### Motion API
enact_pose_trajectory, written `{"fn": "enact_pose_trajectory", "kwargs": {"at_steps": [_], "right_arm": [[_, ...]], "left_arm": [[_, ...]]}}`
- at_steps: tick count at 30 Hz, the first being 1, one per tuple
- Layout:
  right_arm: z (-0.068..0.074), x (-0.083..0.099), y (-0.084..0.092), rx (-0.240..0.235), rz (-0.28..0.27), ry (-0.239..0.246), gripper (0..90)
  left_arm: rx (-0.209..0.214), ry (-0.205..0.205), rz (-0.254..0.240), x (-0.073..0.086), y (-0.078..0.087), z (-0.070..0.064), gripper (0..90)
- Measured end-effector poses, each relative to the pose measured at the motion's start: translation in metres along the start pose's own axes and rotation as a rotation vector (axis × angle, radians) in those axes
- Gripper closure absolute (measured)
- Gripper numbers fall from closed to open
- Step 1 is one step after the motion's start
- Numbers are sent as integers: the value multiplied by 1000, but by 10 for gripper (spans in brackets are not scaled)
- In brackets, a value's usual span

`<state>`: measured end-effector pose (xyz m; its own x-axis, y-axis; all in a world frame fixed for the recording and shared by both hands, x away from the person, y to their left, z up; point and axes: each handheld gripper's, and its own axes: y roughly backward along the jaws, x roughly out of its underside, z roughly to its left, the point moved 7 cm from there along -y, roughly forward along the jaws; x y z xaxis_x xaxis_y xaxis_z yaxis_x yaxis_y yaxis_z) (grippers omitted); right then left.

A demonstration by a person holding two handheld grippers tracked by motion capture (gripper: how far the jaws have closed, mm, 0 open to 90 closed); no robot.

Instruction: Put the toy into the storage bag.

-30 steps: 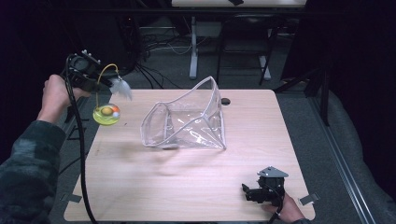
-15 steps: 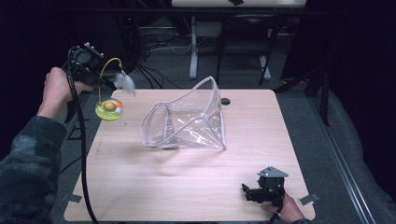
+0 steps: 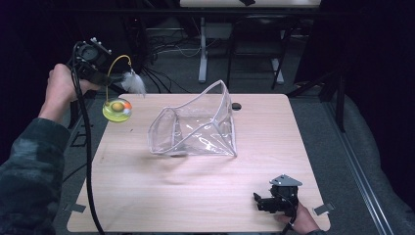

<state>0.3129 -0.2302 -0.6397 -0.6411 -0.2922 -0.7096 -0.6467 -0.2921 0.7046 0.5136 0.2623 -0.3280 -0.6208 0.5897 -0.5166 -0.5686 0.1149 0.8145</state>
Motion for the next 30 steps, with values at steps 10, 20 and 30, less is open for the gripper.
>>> {"fn": "enact_pose_trajectory", "kwargs": {"at_steps": [10,20,30], "right_arm": [[0,0,0,0,-1,0,0],[0,0,0,0,0,0,0],[0,0,0,0,0,0,0]], "left_arm": [[-1,-28,-18,-16,10,-9,883],[31,-66,-36,-31,16,-25,883],[46,-122,-42,-43,19,-44,883]]}}
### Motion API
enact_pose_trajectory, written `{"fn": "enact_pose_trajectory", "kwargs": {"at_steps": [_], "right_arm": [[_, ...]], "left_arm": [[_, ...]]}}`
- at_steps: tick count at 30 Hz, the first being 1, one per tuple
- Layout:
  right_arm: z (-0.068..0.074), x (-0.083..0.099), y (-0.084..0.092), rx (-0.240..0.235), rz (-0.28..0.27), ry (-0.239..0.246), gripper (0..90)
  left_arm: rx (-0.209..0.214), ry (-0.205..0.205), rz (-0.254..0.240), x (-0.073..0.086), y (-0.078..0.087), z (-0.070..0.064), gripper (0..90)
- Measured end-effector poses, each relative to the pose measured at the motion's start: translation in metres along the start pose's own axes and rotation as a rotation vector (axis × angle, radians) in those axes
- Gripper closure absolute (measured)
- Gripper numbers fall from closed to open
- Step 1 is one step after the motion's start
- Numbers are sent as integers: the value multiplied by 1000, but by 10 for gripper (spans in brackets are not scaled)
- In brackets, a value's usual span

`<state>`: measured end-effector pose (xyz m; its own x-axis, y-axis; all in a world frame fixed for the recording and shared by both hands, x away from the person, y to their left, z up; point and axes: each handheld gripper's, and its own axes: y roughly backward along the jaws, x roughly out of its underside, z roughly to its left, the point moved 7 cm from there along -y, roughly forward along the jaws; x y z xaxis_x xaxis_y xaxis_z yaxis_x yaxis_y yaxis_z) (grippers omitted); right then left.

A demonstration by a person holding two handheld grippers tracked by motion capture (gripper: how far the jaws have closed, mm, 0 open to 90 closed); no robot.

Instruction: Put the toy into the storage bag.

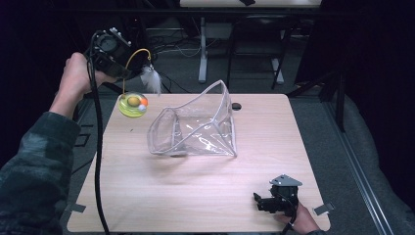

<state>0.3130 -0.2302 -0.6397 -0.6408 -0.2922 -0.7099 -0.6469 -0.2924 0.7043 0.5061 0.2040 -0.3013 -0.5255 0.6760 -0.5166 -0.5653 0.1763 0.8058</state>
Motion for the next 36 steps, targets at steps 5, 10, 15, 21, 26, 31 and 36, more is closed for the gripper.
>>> {"fn": "enact_pose_trajectory", "kwargs": {"at_steps": [5,10,15,21,26,31,36], "right_arm": [[0,0,0,0,0,0,0],[0,0,0,0,0,0,0],[0,0,0,0,0,0,0],[0,0,0,0,0,0,0],[0,0,0,0,0,0,0],[0,0,0,1,-1,0,0],[0,0,0,1,1,-1,0]], "left_arm": [[14,-17,-3,-5,-2,-8,883],[64,-23,-23,-11,-6,-18,882],[88,-46,-20,-16,-9,-30,882],[109,-89,-15,-23,-13,-45,882],[132,-108,-10,-28,-19,-55,882],[151,-112,-12,-31,-26,-64,882],[172,-138,-3,-33,-32,-75,882]]}}
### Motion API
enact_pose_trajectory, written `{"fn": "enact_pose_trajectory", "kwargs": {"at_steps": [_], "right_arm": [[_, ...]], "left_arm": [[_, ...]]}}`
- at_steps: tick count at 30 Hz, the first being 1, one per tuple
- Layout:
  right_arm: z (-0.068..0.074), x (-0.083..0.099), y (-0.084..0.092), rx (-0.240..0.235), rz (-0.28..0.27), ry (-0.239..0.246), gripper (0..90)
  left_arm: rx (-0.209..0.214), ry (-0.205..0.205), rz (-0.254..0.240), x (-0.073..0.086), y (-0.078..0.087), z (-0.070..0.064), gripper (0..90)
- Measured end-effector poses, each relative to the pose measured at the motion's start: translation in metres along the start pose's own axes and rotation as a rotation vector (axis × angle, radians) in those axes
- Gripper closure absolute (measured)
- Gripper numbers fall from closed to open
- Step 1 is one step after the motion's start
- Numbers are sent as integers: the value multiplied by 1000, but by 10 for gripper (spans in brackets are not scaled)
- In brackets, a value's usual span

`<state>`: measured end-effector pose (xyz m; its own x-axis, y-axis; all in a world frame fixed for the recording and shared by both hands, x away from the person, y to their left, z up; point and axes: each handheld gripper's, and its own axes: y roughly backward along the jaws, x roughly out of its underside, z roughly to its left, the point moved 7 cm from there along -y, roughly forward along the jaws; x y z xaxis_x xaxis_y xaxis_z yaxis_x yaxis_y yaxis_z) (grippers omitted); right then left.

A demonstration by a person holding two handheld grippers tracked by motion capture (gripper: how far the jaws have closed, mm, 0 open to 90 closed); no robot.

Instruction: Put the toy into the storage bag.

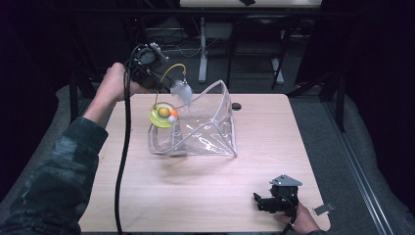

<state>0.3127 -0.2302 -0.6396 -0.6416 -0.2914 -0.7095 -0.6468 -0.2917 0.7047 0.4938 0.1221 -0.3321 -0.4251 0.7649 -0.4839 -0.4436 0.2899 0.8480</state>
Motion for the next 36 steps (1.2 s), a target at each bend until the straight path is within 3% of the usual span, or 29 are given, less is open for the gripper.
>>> {"fn": "enact_pose_trajectory", "kwargs": {"at_steps": [19,36], "right_arm": [[0,0,0,2,0,3,0],[0,0,0,0,-1,2,0]], "left_arm": [[80,-21,20,-6,-36,-21,881],[113,1,63,2,-72,-27,882]]}}
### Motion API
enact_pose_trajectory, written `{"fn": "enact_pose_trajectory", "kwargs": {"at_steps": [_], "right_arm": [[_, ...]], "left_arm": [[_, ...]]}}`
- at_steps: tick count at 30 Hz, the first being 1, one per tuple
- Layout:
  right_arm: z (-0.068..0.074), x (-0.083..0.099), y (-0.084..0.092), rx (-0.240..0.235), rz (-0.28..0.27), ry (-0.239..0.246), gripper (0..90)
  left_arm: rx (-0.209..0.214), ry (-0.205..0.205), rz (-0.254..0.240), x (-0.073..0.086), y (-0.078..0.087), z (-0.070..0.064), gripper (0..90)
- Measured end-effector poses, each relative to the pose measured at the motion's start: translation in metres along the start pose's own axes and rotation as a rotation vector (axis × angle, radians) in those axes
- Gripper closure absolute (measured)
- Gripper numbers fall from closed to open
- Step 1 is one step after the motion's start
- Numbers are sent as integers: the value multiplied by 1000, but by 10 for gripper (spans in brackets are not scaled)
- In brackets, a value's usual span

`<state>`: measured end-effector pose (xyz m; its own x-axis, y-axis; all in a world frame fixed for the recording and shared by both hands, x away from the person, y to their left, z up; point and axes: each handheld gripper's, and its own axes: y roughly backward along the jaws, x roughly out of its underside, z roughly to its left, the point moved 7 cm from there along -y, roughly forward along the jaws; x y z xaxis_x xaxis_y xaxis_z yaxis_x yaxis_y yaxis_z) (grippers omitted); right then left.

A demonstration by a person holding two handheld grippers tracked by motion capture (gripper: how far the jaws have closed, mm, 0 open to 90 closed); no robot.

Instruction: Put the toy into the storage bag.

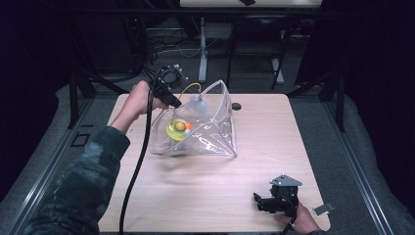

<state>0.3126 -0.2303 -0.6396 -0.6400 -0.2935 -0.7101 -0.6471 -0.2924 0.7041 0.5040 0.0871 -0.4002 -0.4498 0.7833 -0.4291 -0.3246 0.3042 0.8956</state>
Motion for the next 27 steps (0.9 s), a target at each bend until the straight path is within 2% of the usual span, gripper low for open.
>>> {"fn": "enact_pose_trajectory", "kwargs": {"at_steps": [14,27], "right_arm": [[0,0,0,0,-1,-1,0],[0,0,0,1,2,3,0]], "left_arm": [[51,23,31,7,-39,-5,882],[68,45,35,8,-59,-9,878]]}}
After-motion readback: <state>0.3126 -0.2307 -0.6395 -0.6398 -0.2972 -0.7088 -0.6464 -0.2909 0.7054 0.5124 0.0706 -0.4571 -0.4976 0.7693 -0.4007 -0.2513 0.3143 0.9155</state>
